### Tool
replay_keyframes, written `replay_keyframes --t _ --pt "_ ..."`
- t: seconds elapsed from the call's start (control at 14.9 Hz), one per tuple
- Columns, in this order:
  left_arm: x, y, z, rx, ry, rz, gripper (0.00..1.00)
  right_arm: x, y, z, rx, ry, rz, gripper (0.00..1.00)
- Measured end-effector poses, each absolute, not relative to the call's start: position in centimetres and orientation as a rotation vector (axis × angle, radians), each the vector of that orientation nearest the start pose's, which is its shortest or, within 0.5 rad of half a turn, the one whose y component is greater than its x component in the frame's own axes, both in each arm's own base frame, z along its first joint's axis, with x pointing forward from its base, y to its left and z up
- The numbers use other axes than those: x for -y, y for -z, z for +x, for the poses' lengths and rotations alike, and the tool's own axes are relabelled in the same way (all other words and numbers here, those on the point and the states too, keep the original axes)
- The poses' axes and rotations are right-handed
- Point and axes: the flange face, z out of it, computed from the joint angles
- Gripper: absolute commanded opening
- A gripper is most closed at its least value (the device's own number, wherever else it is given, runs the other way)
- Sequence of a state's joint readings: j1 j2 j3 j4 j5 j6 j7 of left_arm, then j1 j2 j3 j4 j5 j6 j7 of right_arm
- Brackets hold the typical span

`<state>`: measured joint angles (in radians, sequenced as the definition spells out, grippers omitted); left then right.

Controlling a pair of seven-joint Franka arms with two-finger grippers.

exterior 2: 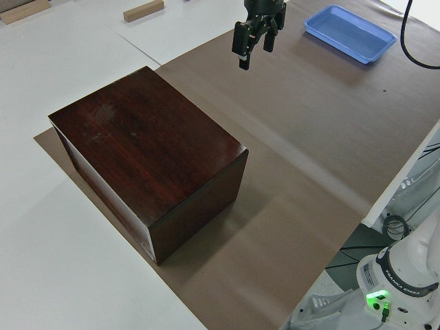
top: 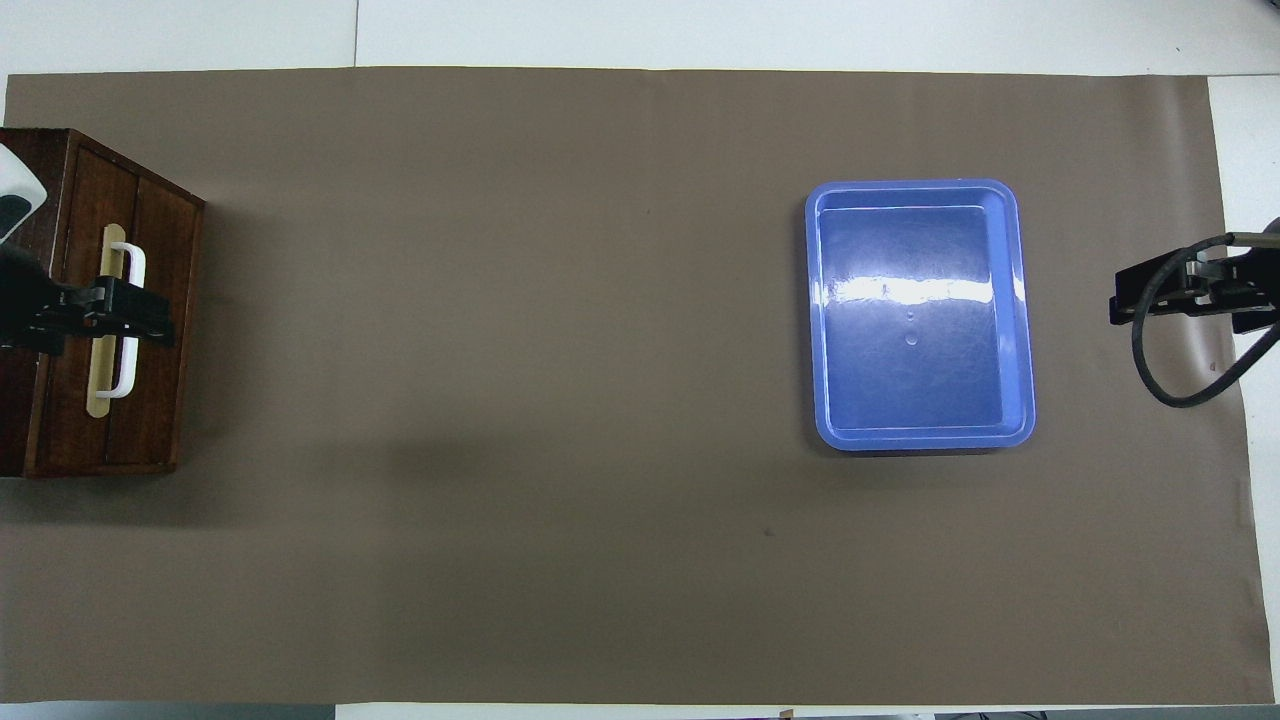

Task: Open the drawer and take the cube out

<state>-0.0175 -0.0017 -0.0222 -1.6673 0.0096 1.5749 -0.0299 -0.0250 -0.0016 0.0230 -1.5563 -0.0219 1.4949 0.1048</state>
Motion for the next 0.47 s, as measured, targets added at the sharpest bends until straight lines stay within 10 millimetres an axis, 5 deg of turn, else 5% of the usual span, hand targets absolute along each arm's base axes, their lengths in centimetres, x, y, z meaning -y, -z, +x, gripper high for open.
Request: replay_keyframes --t 0.47 --pt "2.02 -57.99 55.4 -0.023 -0.086 -3.12 1.0 0.13 -62.57 54.61 -0.164 -0.093 -3.161 1.0"
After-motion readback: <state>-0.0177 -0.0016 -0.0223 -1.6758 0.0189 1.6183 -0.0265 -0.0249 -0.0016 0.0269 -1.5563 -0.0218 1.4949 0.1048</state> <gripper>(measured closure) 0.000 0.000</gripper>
